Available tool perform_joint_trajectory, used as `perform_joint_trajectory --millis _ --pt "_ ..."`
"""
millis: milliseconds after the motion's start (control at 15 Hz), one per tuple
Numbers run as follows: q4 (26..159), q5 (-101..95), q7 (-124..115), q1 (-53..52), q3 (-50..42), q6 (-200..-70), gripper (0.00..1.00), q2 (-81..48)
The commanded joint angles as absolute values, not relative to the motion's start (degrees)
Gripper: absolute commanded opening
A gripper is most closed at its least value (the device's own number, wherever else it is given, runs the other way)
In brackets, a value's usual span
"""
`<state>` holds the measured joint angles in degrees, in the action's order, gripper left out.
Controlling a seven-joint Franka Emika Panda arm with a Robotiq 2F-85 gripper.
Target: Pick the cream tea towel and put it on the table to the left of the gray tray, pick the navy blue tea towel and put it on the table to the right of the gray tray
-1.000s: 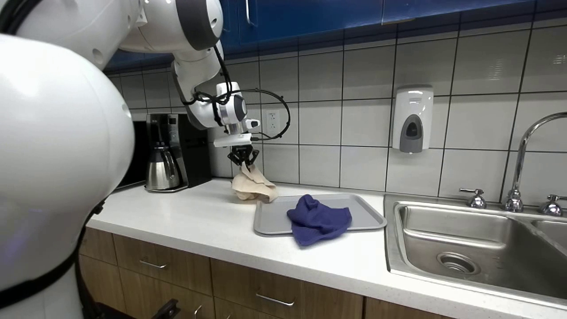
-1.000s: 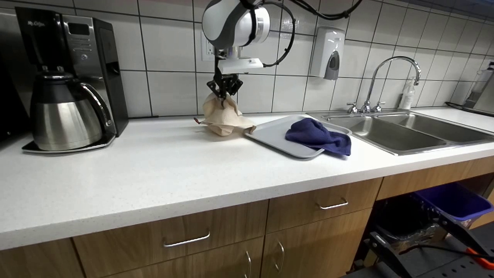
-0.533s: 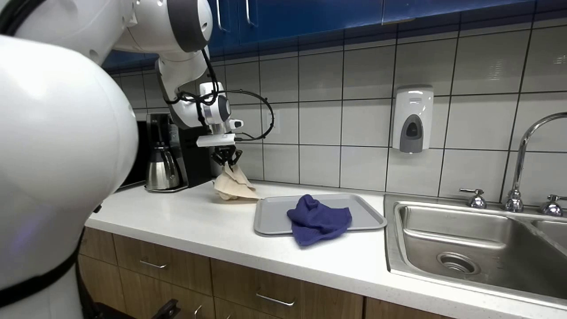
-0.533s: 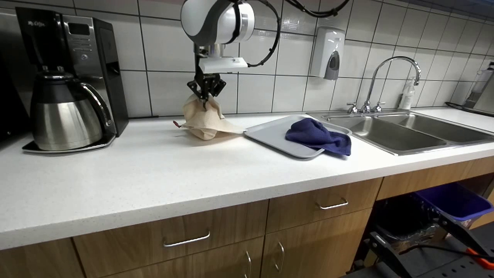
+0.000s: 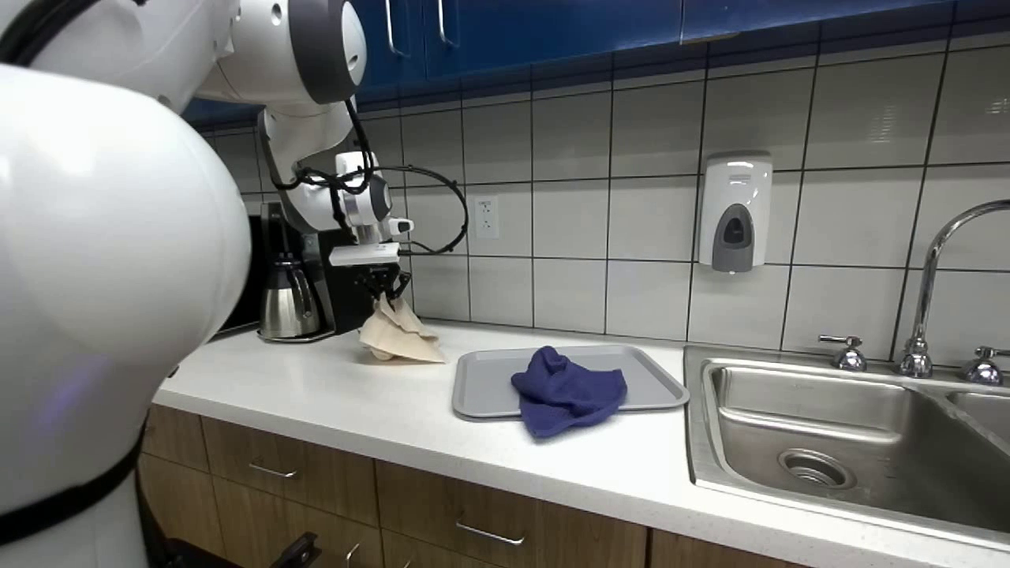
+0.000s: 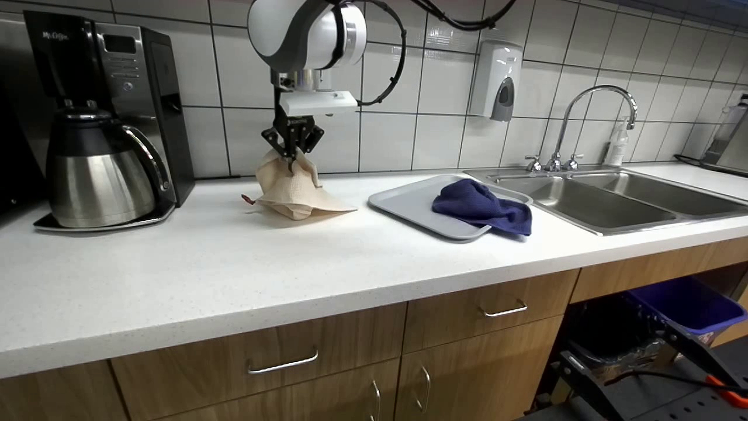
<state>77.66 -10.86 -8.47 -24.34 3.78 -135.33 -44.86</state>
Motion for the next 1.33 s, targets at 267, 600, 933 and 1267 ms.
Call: perform_joint_trajectory --millis 267,600,933,1267 --pt "71.80 -11.02 -8.55 -25.68 4.28 -130.04 0.01 -48.40" --pt "70.60 -10.87 -8.47 -25.54 4.16 -129.58 0.37 -50.50" --pt "71.92 -10.67 -8.78 -25.00 3.99 -130.22 0.74 -49.01" --pt "74.34 -10.11 -8.56 -23.56 3.61 -131.66 1.00 -46.83"
